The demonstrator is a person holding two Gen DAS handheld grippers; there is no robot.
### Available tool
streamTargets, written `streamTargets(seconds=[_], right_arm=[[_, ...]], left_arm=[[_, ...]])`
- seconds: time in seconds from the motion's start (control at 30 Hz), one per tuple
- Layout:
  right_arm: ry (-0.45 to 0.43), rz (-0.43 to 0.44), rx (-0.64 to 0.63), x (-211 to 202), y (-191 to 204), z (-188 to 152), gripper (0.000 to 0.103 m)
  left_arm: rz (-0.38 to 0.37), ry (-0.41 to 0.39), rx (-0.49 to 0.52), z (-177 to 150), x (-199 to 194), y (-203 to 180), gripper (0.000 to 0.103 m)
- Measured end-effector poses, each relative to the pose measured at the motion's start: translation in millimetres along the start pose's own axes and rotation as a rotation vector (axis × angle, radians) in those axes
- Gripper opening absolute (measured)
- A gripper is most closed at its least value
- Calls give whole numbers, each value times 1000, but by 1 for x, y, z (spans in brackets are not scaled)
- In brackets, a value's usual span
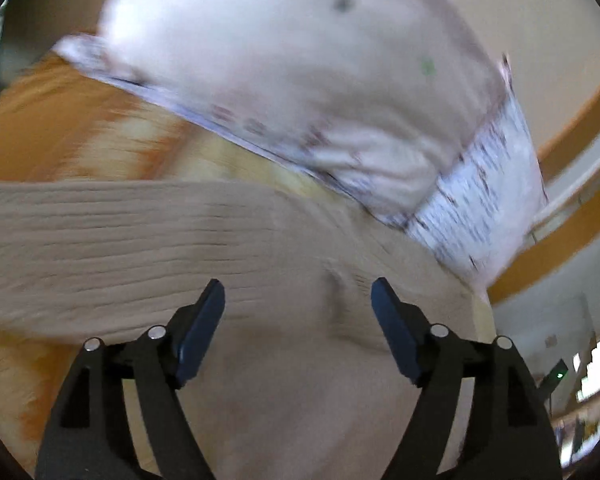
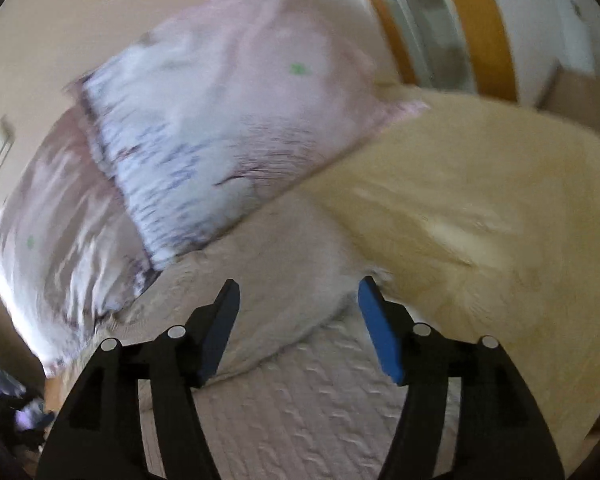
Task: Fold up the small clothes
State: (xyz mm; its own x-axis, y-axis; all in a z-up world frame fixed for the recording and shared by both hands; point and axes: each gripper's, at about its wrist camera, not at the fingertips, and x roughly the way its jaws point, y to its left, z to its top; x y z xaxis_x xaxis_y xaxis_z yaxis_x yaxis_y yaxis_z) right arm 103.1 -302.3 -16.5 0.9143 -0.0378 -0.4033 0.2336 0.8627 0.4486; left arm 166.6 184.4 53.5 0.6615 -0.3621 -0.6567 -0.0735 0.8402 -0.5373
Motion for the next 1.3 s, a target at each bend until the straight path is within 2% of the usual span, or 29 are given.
streamTargets(seconds=[0.13,0.23,0.37,0.47,0.7,0.8,0.9,1.0,1.07,1.17,1.3], right_arm=[[117,46,-90,27,25,-7,69],[179,71,-67,43,27,-13,69],[181,86,-68,45,27,-18,70],[179,99,-64,43,27,-18,71],[178,110,-70,43,29,-18,75],[177,123,-58,42,27,-18,75],[177,134,-48,41,25,-18,75],[177,141,-43,41,25,-17,76],[177,145,-40,41,24,-17,76],[176,155,-39,39,23,-17,76],[174,173,-45,34,25,-17,76]], left_arm=[[117,-102,-124,-13,-53,59,75],[197,-154,-238,-20,-78,102,71],[268,-177,-356,-20,-92,144,60],[273,-182,-444,-21,-94,167,59],[202,-254,-619,-17,-101,196,57],[197,-284,-677,-11,-106,211,56],[224,-301,-691,-4,-107,221,48],[266,-304,-692,0,-107,226,33],[296,-284,-680,3,-104,227,11],[284,-297,-652,9,-104,219,7],[216,-349,-522,33,-107,172,6]])
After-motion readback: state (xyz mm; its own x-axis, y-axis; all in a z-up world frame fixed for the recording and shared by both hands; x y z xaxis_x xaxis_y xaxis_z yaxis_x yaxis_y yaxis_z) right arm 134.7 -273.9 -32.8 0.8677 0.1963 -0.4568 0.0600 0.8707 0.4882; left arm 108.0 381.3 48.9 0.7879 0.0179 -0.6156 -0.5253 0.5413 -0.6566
